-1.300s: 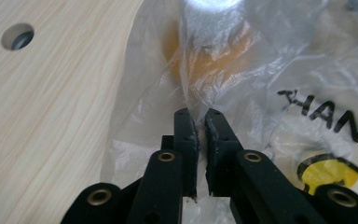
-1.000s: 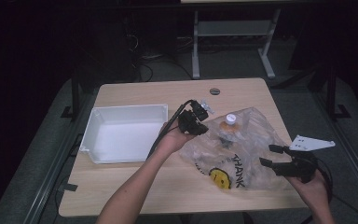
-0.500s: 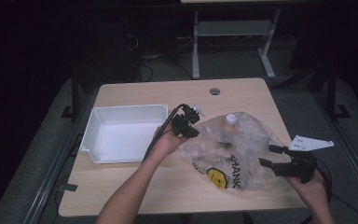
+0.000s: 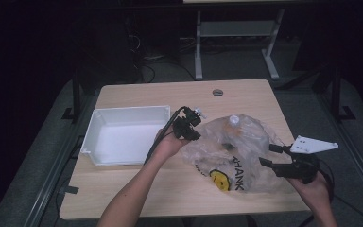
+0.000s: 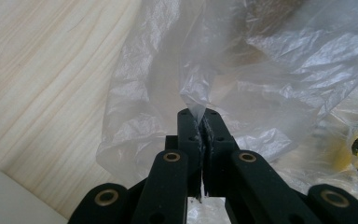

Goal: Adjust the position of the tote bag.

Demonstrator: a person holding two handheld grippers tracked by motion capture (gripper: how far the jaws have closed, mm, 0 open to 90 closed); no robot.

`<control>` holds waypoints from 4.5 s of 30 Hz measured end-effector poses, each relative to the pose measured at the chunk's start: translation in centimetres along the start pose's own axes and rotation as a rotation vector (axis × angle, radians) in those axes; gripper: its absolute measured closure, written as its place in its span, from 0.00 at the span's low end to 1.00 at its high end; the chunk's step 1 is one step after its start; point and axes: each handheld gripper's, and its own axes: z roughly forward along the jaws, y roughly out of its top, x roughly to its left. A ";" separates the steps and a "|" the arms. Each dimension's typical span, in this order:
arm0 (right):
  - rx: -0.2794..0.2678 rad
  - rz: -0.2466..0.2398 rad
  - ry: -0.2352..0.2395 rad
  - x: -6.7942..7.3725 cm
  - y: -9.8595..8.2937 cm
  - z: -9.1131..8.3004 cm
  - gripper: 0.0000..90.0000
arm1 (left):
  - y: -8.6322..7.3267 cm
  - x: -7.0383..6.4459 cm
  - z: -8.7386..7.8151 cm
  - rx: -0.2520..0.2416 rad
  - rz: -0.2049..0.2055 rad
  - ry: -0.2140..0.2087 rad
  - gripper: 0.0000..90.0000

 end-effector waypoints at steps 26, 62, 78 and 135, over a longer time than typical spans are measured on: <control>-0.037 -0.069 0.068 0.2 3.1 -0.2 0.88 | 0.1 -0.1 -1.3 -0.026 0.017 -0.007 0.89; 0.076 -0.230 0.148 6.0 6.7 7.7 0.99 | 1.3 -5.5 -8.2 -0.255 0.127 -0.153 0.48; 0.092 -0.260 0.180 6.9 6.4 8.2 0.99 | 2.6 -5.7 -5.8 -0.190 0.099 -0.157 0.90; 0.130 -0.027 -0.006 -6.3 5.7 3.4 1.00 | -1.3 -0.8 -4.7 -0.080 0.039 0.022 1.00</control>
